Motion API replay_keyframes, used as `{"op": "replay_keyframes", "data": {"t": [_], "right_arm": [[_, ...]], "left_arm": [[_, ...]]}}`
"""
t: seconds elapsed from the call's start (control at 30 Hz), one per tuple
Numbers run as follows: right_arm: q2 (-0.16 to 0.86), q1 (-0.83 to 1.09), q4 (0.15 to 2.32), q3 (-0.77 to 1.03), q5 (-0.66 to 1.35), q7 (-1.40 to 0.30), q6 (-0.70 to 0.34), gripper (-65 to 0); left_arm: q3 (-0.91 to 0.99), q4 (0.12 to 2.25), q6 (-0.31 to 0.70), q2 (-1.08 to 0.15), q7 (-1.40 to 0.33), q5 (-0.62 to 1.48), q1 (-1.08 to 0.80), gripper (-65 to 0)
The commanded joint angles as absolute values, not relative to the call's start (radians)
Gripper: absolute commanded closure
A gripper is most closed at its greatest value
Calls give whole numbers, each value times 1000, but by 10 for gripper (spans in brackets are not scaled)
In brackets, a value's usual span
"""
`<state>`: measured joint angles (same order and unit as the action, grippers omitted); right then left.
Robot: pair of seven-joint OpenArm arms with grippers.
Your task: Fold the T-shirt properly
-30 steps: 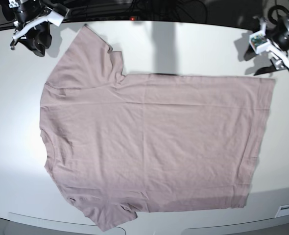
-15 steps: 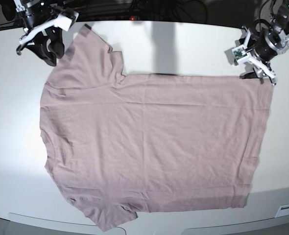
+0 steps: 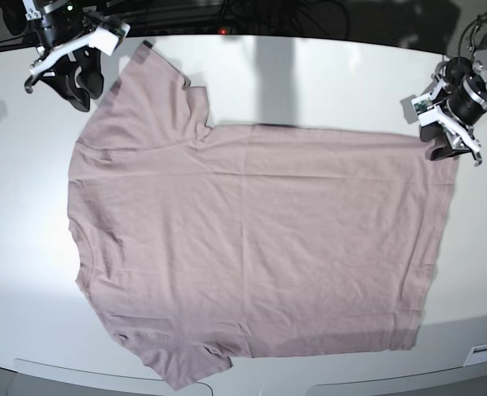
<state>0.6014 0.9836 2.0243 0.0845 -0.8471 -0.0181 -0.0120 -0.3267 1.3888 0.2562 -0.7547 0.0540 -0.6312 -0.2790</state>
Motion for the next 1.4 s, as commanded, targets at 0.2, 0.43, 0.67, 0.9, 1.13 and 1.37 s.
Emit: {"op": "replay_keyframes", "data": {"t": [0.2, 0.43, 0.67, 0.9, 1.13, 1.37], "right_arm": [[609, 992, 2041, 89, -853, -12, 8, -221], [609, 992, 2041, 89, -853, -10, 19, -221], [609, 992, 2041, 89, -853, -23, 30, -221], [609, 992, 2041, 89, -853, -22, 7, -221], [609, 992, 2041, 89, -853, -22, 7, -221], [609, 992, 2041, 89, -852, -23, -8, -221]], "left_arm": [[-337, 1337, 347, -817, -54, -655, -311, -289], [-337, 1336, 340, -814, -41, -655, -334, -289], [-337, 1336, 339, -809, -24, -655, -335, -215], [-337, 1336, 339, -809, -16, -655, -327, -215], [-337, 1336, 339, -809, 16, -643, -326, -215], [-336, 1336, 272, -776, 20, -644, -326, -214]]}}
